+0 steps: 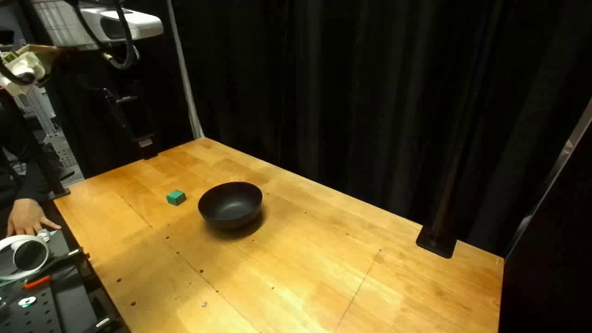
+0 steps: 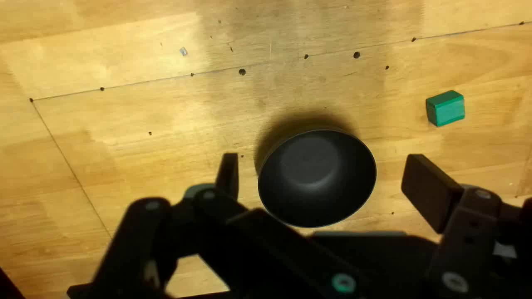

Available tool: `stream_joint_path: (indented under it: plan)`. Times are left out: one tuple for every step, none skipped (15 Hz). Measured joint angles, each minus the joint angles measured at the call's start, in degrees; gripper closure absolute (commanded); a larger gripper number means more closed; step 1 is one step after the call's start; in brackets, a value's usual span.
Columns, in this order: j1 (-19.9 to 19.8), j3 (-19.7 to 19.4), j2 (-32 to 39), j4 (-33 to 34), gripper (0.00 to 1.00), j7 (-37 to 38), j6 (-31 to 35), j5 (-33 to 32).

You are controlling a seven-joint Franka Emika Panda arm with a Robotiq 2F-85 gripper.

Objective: Pick up the green block from the table and put it in the bowl.

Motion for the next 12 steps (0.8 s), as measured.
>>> stream_joint_path:
  plan:
    - [0.0, 0.0, 0.0, 0.1, 0.00, 0.0, 0.0, 0.0]
    - [0.0, 0.0, -0.1, 0.1, 0.00, 0.0, 0.0, 0.0]
    - [0.0, 0.0, -0.2, 0.1, 0.00, 0.0, 0.0, 0.0]
    - [0.0, 0.0, -0.1, 0.1, 0.00, 0.0, 0.0, 0.0]
    - [0.1, 0.2, 0.3, 0.0, 0.00, 0.0, -0.1, 0.0]
    - [0.6, 0.5, 1.0, -0.2, 0.00, 0.0, -0.2, 0.5]
    - [1.4, 1.2, 2.1, -0.3, 0.00, 0.2, -0.2, 1.0]
    - [2.6, 2.3, 3.6, -0.4, 0.00, 0.6, -0.2, 2.1]
    - [4.1, 3.5, 5.4, -0.4, 0.00, 1.1, 0.1, 3.7]
    - [5.9, 4.8, 7.5, -0.3, 0.00, 1.6, 0.8, 5.4]
    - [7.7, 6.1, 9.7, -0.3, 0.00, 2.0, 2.3, 7.3]
    - [9.5, 7.2, 12.0, -0.2, 0.00, 2.2, 4.4, 9.2]
